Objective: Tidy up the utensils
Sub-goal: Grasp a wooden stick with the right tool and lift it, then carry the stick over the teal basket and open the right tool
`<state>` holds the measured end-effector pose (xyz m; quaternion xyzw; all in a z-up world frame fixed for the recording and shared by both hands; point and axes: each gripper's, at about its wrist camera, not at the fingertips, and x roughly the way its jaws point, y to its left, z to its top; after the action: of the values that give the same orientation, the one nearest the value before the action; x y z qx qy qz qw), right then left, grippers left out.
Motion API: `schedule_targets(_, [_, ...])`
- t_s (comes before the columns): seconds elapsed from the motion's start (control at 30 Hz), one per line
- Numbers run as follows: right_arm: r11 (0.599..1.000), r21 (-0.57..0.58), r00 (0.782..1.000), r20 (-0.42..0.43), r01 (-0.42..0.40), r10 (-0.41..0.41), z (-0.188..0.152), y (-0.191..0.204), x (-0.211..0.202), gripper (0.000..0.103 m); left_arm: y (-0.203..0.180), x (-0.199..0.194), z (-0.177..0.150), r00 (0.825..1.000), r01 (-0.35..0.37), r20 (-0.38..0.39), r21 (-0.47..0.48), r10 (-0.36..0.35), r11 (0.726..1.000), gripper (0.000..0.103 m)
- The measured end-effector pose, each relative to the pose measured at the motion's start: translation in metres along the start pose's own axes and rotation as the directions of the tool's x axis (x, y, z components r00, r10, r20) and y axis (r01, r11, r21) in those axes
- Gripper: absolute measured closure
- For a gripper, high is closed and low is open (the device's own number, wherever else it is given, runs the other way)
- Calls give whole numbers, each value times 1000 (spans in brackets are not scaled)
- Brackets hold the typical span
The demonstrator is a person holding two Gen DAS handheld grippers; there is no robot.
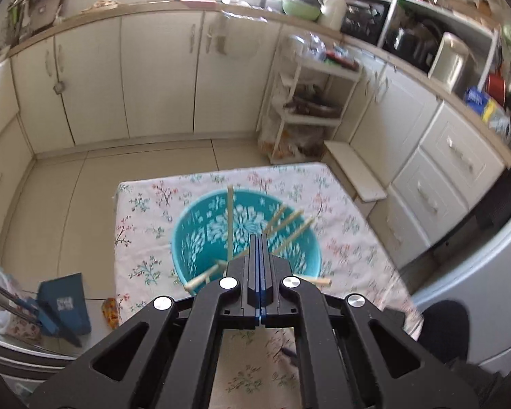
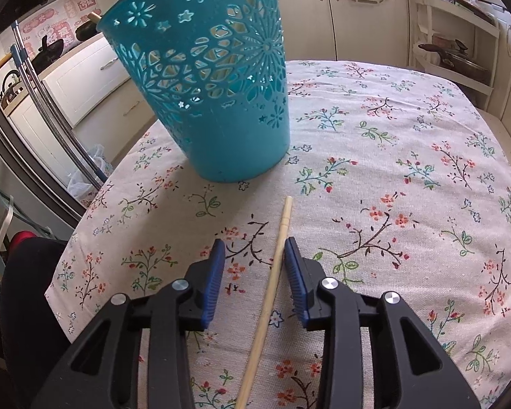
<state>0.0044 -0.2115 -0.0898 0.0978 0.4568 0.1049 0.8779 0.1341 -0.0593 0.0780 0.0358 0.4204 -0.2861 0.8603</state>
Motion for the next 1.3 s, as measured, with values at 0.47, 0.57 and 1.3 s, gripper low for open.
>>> schedule_targets(0.47, [998,16,999,-2,54,-54,-1,-6,-4,97,21,-15,-69,1000,18,20,-81,-16,997,95])
schedule_targets(0.57, [998,65,1000,-25,5,-3,1,-13,-9,97,38,-17,-93,999,43,22,-146,-40,988,93])
schedule_targets(1.3, [960,68,694,705,-270,145,186,12,-171,97,69,52,-182,996,11,-85,-266,-35,964,83])
